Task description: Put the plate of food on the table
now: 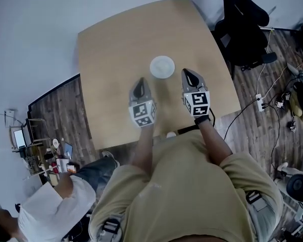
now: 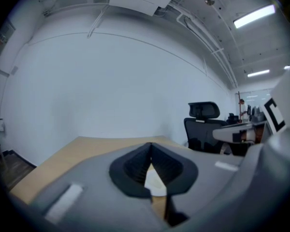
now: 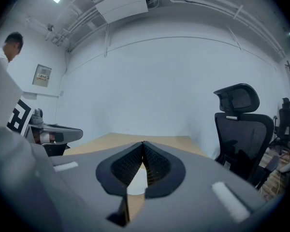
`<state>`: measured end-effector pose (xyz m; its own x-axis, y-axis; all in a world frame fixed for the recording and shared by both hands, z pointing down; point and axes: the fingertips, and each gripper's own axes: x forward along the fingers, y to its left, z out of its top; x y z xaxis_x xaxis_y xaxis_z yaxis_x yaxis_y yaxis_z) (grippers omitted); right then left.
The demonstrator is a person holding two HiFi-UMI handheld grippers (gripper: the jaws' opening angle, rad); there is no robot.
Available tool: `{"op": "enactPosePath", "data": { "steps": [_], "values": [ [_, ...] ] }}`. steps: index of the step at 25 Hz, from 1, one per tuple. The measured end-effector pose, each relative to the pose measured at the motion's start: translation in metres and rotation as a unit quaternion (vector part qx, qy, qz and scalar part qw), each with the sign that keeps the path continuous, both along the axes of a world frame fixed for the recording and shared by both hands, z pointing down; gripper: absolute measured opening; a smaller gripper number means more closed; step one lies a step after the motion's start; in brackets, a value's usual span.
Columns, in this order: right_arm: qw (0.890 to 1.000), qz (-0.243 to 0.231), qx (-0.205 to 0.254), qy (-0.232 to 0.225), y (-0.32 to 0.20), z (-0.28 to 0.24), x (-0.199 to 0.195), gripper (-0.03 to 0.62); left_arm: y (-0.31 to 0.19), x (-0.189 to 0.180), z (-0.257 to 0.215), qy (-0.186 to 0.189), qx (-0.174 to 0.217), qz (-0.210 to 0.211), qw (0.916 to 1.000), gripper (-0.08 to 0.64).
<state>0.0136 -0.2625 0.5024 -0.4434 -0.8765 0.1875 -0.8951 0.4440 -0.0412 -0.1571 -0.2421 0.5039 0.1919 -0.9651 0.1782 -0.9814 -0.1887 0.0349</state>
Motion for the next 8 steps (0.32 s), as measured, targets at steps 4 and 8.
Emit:
{"op": "enactPosePath", "data": {
  "steps": [4,8],
  "values": [
    [1.0,-0.006,-0.009,0.009,-0.01,0.008,0.0,0.006,-0.012,-0.001,0.015,0.011,-0.022,-0.005,0.9997,0.003],
    [0.999,-0.009,-0.018,0.025,-0.033,0.019,0.003,0.006,-0.033,0.0,0.03,0.022,-0.043,-0.008,0.9988,0.003]
  ]
}}
